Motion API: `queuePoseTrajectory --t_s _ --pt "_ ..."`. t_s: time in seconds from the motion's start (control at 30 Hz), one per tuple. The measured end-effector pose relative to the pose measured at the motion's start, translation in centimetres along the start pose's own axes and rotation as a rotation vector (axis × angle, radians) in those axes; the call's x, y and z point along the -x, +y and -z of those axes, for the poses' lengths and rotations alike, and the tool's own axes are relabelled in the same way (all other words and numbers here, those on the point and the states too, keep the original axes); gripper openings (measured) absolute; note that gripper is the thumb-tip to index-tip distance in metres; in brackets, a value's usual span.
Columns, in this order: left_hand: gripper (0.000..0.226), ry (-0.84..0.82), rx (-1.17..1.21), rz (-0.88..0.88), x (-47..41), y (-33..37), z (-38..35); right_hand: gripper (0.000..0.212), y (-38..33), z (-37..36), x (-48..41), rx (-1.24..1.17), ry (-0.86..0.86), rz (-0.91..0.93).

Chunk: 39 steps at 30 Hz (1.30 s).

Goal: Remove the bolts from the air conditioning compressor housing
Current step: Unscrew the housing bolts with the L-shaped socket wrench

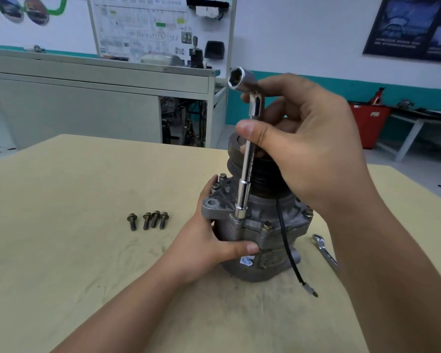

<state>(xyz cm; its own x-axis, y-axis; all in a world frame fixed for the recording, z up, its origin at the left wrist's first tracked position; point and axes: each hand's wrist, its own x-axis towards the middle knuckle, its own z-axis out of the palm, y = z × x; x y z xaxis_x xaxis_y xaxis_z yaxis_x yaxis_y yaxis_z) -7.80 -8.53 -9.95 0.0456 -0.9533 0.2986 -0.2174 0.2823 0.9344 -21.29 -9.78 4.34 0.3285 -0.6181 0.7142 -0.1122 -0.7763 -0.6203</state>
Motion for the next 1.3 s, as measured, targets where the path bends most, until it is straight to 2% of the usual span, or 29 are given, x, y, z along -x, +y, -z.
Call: queuePoseTrajectory --t_s 0.23,0.4,0.5,0.57,0.67,0.7,0.8,0.87,0.93,1.03,1.17,1.23,1.3 --pt "0.130 -0.066 0.039 0.027 0.4 0.8 0.2 0.028 0.1 0.1 0.1 0.003 -0.068 -0.022" --pt "0.151 -0.137 0.086 0.027 0.7 1.8 0.8 0.019 0.0 0.7 0.0 0.028 -0.106 -0.048" --pt "0.151 -0.183 0.073 0.035 0.7 1.8 1.5 0.018 -0.1 0.8 0.0 0.037 -0.120 -0.057" --pt "0.142 -0.221 0.114 0.049 0.7 1.9 2.4 0.017 -0.1 0.9 0.0 0.039 -0.132 -0.058" --pt "0.125 -0.062 0.200 0.115 0.5 3.4 4.0 0.015 -0.1 1.0 0.0 0.039 -0.134 -0.051" --pt "0.109 0.008 0.171 0.091 0.3 4.0 4.5 0.015 -0.1 0.9 0.0 0.042 -0.136 -0.048" --pt "0.033 0.157 0.003 -0.117 -0.5 6.7 4.8 0.017 0.0 0.8 0.1 0.037 -0.140 -0.037" --pt "0.011 0.139 -0.035 -0.220 -1.0 8.9 4.5 0.021 -0.1 0.9 0.0 0.017 -0.147 -0.031" --pt "0.007 0.059 -0.066 -0.263 -1.6 10.5 4.1 0.025 -0.1 1.1 -0.1 -0.026 -0.168 -0.041" --pt "0.020 -0.027 -0.121 -0.235 -2.9 11.6 4.3 0.026 0.3 1.3 -0.3 -0.064 -0.161 -0.067" --pt "0.029 -0.038 -0.167 -0.225 -4.0 11.9 5.0 0.027 0.5 1.2 -0.5 -0.097 -0.133 -0.091" --pt "0.028 -0.063 -0.166 -0.238 -4.5 11.8 5.3 0.023 0.4 1.3 -0.5 -0.117 -0.165 -0.107" --pt "0.028 -0.157 -0.100 -0.239 -4.8 11.5 5.2 0.016 0.3 1.4 -0.5 -0.082 -0.159 -0.119"
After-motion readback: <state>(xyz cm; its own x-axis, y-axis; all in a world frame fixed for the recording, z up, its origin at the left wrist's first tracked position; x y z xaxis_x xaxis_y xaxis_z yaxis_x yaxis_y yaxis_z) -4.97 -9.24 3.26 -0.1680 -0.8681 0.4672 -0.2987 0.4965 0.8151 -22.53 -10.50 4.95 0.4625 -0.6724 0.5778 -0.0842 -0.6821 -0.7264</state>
